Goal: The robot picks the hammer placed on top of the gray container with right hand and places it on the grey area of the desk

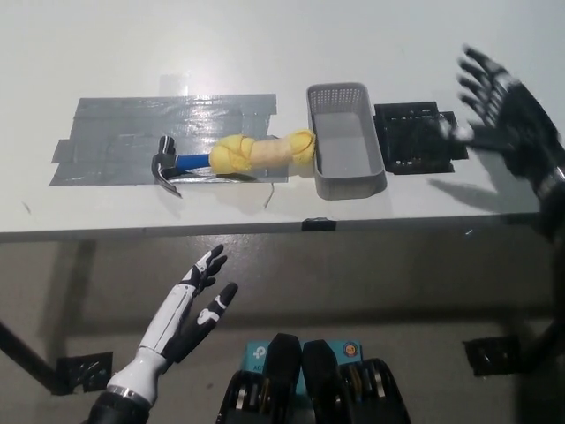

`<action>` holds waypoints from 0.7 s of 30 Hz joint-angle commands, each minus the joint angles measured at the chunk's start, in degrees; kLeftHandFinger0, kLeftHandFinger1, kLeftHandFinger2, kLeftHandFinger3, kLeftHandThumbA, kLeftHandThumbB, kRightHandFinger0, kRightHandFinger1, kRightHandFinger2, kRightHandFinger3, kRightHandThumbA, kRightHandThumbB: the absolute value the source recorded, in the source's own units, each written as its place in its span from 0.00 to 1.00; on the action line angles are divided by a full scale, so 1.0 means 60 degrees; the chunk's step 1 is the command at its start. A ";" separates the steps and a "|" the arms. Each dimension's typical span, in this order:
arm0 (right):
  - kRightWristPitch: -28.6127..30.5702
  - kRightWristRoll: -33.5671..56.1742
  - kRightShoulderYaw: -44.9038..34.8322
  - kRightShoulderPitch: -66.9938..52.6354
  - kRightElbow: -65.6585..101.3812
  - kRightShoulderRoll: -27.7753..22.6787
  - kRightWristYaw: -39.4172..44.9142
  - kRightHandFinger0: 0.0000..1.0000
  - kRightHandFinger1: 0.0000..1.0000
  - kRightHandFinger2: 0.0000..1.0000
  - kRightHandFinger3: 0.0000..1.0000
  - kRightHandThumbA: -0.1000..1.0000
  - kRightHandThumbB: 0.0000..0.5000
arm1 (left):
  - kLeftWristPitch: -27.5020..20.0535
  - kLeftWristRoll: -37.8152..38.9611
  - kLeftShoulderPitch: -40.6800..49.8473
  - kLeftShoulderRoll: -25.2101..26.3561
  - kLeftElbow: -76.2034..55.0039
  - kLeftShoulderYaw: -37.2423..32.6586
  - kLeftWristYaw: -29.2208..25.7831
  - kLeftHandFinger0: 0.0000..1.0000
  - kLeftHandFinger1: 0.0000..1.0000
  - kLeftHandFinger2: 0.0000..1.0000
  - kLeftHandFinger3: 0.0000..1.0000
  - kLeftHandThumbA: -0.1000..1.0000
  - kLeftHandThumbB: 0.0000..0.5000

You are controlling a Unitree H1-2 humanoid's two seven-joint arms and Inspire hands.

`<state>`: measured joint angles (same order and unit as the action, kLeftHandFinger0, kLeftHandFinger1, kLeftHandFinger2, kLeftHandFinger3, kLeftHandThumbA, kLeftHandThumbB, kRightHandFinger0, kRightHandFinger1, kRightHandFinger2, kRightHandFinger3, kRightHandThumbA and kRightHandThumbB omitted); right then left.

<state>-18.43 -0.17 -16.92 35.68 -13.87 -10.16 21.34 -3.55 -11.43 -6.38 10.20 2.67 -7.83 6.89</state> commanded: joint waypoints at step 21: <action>0.4378 -0.0690 0.2384 -0.5524 0.2252 0.0897 -0.0705 1.00 1.00 1.00 1.00 1.00 0.31 | -0.0936 0.0342 0.0570 -0.0194 -0.0046 0.0600 -0.0487 1.00 1.00 1.00 1.00 0.91 0.29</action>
<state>-8.54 -0.68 -4.93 1.57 3.47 -2.90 20.42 -4.11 -10.73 -2.40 10.09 3.60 -5.94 6.70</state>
